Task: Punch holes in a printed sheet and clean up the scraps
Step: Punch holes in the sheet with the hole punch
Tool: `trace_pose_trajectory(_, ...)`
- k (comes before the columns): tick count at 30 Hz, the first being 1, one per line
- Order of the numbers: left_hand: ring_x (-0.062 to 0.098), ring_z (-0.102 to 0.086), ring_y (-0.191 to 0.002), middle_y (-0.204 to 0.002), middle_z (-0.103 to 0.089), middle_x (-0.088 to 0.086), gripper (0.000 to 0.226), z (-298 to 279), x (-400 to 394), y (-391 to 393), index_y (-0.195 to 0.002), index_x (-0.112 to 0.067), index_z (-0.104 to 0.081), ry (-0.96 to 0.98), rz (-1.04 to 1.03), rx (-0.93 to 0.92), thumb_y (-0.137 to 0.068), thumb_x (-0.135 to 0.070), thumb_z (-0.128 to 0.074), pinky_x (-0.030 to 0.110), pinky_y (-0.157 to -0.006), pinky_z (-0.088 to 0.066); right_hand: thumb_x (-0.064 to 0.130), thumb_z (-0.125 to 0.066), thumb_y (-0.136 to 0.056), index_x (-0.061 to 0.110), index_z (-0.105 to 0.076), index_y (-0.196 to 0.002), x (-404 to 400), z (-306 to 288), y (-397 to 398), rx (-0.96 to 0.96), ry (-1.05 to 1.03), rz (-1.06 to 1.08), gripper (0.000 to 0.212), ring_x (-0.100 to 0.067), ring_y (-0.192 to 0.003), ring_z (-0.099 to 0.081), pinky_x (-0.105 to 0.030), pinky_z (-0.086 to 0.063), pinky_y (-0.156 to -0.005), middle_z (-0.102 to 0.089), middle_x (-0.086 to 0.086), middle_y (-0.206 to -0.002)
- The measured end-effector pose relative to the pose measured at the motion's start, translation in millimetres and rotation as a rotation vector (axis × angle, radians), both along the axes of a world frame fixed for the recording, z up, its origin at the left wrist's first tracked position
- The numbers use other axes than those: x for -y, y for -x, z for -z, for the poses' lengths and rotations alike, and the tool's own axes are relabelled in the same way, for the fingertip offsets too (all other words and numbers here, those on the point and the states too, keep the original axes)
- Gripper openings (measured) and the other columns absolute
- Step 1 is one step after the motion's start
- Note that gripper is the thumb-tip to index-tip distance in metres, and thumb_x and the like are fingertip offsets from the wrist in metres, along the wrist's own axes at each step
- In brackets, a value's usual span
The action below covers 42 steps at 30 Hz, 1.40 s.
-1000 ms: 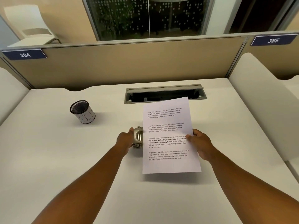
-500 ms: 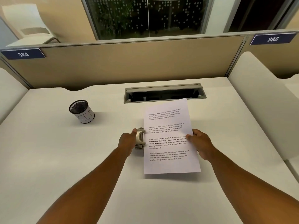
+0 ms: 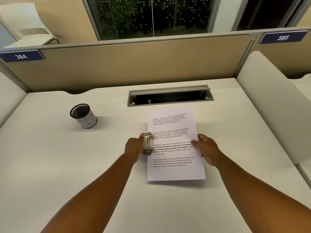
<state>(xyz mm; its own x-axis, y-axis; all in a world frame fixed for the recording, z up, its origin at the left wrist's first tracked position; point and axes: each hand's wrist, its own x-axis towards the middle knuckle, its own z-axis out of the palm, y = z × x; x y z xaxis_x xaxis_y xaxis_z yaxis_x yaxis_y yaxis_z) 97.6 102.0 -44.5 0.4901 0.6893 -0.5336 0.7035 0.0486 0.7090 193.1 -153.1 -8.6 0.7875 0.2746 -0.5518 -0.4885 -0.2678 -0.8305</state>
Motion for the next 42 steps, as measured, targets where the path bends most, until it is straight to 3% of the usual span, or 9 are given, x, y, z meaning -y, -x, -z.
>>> trace_pose_trajectory(6, 0.021, -0.046, -0.057, -0.061, -0.047, 0.005, 0.05, 2.8, 4.1, 1.0, -0.065, -0.008, -0.047, -0.016, 0.035, -0.042, -0.095, -0.048, -0.051, 0.028, -0.054, -0.033, 0.007, -0.055, -0.093, 0.023, -0.064, -0.1, 1.3, 2.2, -0.2, -0.008, 0.012, -0.011, 0.019, -0.021, -0.085, -0.068, -0.029, -0.052, -0.064, -0.071, -0.002, -0.102)
trace_pose_trajectory(13, 0.025, -0.052, -0.067, -0.072, -0.057, 0.009, 0.045, 9.1, 16.1, 1.3, -0.07, -0.01, -0.054, -0.067, 0.134, -0.12, -0.093, -0.048, -0.05, 0.028, -0.061, -0.038, 0.01, -0.053, -0.092, 0.02, -0.064, -0.107, 8.1, 20.3, -3.7, 0.01, 0.119, -0.038, 0.021, -0.027, -0.096, -0.068, -0.043, -0.056, -0.087, -0.07, -0.004, -0.108)
trace_pose_trajectory(20, 0.025, -0.055, -0.07, -0.077, -0.06, 0.007, 0.047, 16.5, 25.5, 1.0, -0.079, -0.008, -0.057, -0.073, 0.142, -0.18, -0.088, -0.055, -0.053, 0.027, -0.056, -0.037, 0.012, -0.052, -0.089, 0.018, -0.063, -0.115, 14.9, 29.5, -4.9, 0.032, 0.241, -0.082, 0.029, -0.026, -0.097, -0.067, -0.045, -0.054, -0.091, -0.069, -0.003, -0.111)
trace_pose_trajectory(25, 0.027, -0.057, -0.074, -0.079, -0.061, 0.007, 0.047, 19.5, 27.8, 0.3, -0.08, -0.009, -0.057, -0.097, 0.154, -0.196, -0.088, -0.055, -0.053, 0.028, -0.065, -0.042, 0.009, -0.051, -0.087, 0.02, -0.062, -0.109, 14.4, 30.6, -3.9, 0.046, 0.282, -0.1, 0.026, -0.026, -0.096, -0.066, -0.043, -0.055, -0.09, -0.069, -0.003, -0.108)
trace_pose_trajectory(35, 0.027, -0.056, -0.073, -0.082, -0.065, 0.008, 0.048, 21.9, 25.1, -0.6, -0.08, -0.007, -0.059, -0.111, 0.143, -0.208, -0.088, -0.053, -0.052, 0.028, -0.06, -0.039, 0.006, -0.049, -0.084, 0.021, -0.063, -0.105, 16.2, 30.8, -4.8, 0.043, 0.294, -0.124, 0.03, -0.027, -0.096, -0.066, -0.042, -0.055, -0.088, -0.069, -0.002, -0.105)
trace_pose_trajectory(42, 0.026, -0.056, -0.07, -0.079, -0.064, 0.008, 0.047, 23.0, 24.4, -1.7, -0.076, -0.008, -0.058, -0.09, 0.133, -0.189, -0.087, -0.054, -0.053, 0.028, -0.061, -0.04, 0.005, -0.048, -0.086, 0.023, -0.061, -0.104, 18.6, 23.3, -2.5, 0.037, 0.298, -0.141, 0.028, -0.023, -0.093, -0.065, -0.029, -0.051, -0.071, -0.067, 0.001, -0.101)
